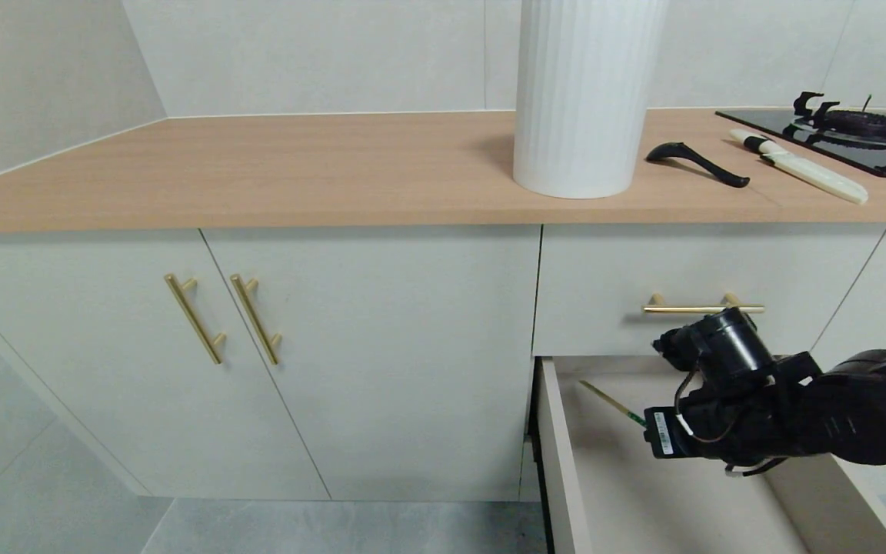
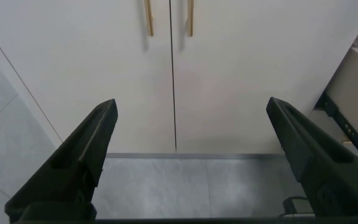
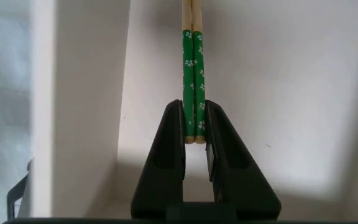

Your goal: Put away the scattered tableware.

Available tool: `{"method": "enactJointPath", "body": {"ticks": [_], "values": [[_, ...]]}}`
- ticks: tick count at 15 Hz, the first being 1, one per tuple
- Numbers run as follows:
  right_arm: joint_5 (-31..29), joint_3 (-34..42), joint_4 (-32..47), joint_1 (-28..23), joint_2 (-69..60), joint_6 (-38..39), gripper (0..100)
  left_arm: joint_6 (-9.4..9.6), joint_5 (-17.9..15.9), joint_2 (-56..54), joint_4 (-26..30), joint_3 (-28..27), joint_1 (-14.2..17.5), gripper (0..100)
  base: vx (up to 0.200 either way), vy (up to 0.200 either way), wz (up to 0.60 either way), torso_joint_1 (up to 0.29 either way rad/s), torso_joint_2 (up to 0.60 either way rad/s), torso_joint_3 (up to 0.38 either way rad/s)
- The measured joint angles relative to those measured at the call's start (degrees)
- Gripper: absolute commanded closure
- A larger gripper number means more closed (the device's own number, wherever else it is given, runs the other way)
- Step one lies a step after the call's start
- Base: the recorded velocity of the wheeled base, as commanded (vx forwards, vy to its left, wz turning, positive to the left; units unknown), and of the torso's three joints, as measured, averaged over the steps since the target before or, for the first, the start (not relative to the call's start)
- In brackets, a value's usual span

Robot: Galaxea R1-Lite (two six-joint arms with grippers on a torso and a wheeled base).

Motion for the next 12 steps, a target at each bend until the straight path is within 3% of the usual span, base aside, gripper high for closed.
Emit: {"method": "enactJointPath", "body": {"ticks": [12], "values": [[-1.89,1.62,-3.66,1.68,10.45,1.85,100,0.02,0.00,0.00,0.00,0.00,0.00,0,0.000,0.000,0.00,0.000,0.00,0.000]]}}
